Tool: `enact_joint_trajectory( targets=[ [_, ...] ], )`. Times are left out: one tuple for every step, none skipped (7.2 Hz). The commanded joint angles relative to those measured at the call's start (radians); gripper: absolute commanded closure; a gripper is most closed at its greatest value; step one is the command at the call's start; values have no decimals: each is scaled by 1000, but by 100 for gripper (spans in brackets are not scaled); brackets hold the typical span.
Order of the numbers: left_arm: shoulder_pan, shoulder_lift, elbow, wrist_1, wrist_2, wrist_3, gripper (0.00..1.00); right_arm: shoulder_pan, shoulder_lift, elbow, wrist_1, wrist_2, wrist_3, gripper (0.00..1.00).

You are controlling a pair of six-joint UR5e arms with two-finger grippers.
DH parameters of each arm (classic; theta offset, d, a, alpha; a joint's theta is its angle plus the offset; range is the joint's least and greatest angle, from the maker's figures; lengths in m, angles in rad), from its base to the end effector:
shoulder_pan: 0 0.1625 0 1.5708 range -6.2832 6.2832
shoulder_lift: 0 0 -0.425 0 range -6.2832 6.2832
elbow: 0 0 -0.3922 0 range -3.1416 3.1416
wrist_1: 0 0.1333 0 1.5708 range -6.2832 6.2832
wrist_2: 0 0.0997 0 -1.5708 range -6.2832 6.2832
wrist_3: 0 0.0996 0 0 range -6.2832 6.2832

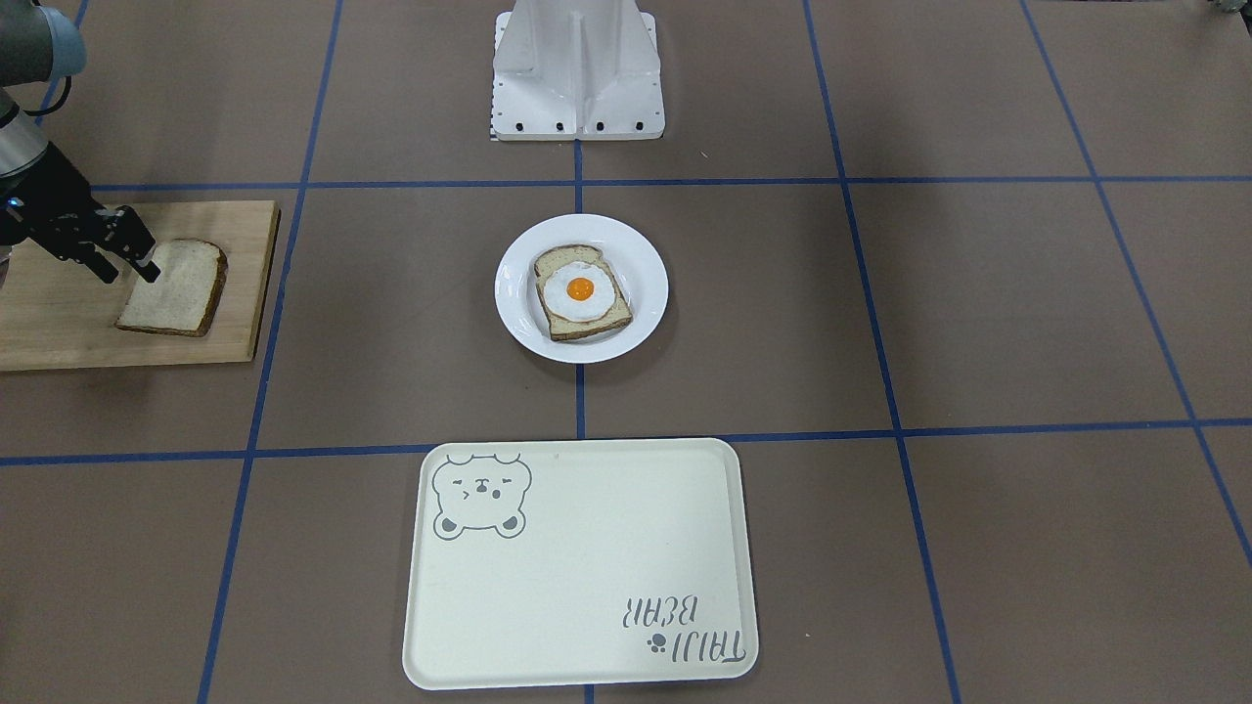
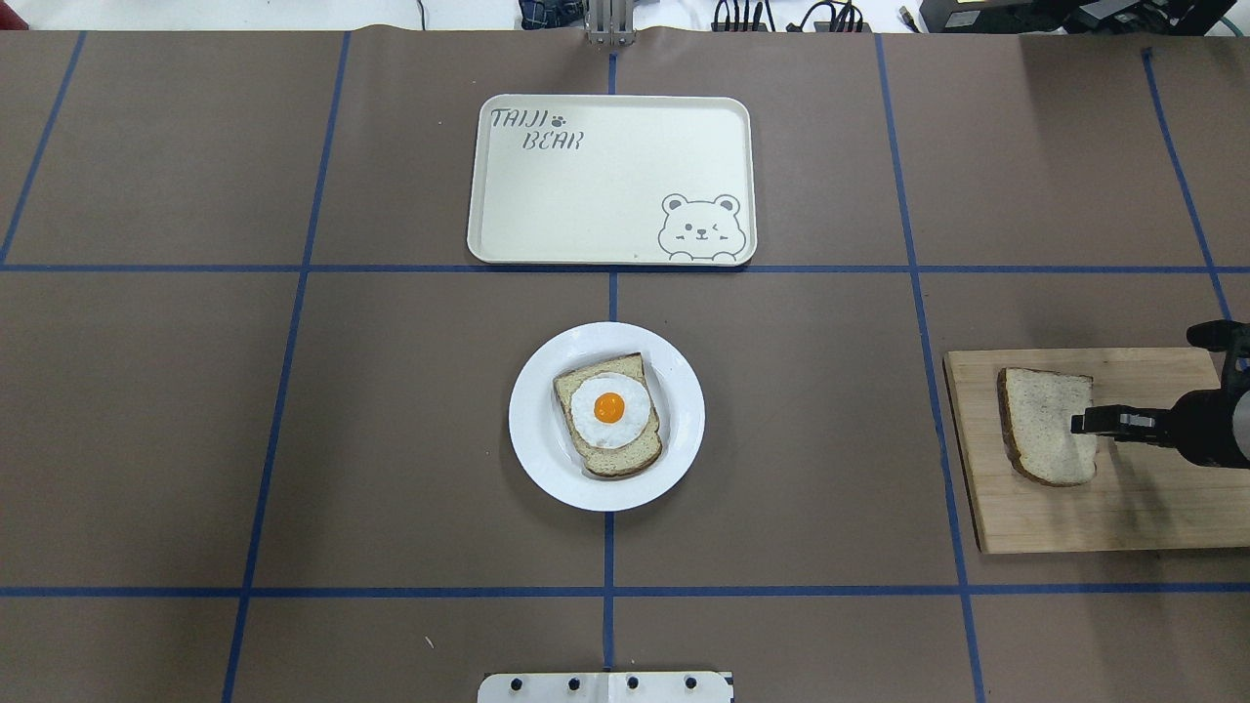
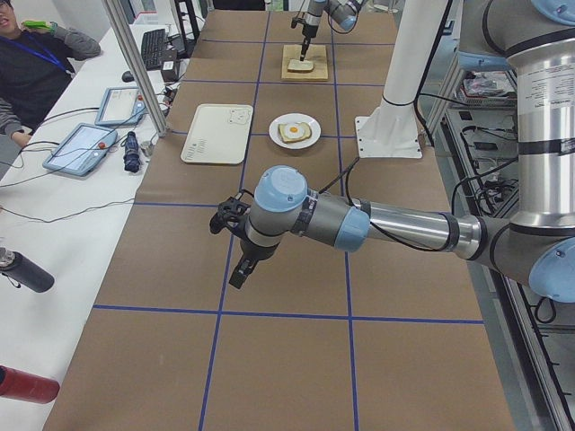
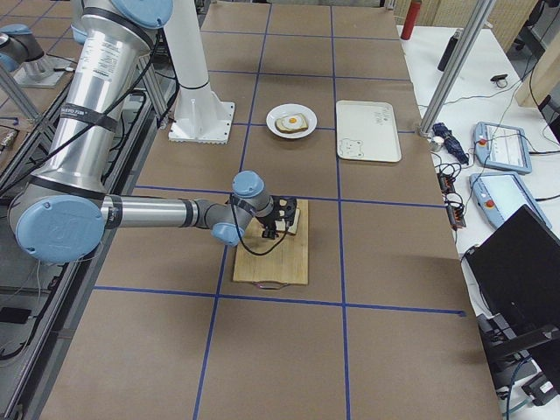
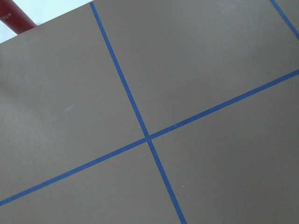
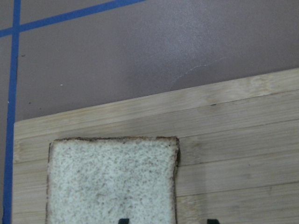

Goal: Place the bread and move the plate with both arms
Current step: 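Lower the right gripper onto the bread slice on the cutting board and grasp it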

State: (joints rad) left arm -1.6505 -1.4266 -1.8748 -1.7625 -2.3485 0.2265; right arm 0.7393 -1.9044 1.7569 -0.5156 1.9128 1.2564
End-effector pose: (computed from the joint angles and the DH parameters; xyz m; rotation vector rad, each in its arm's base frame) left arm -0.0986 -0.4377 0.5530 0.4481 0.7115 0.2747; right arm -0.2165 -0.3326 0.6009 0.1771 -0.9381 0.2371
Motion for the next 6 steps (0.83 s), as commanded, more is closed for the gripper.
enact_joint_trajectory(
  targets=[
    [0,2,9,-27,0,-6,2,-9,4,-2,-1,-5,-2,44],
    [0,2,11,-31,0,-6,2,-11,7,-2,-3,-5,-2,46],
    [0,9,9,-32,0,-6,2,-18,7,-4,-4,-5,-2,53],
    [0,11,8,-32,0,-6,2,-27,7,-4,-4,-5,-3,62],
    [0,11,9,-32,0,-6,2,-32,5,-4,-4,-5,-3,80],
    [0,11,9,-32,0,-6,2,-32,5,-2,-4,-3,-20,94]
  ],
)
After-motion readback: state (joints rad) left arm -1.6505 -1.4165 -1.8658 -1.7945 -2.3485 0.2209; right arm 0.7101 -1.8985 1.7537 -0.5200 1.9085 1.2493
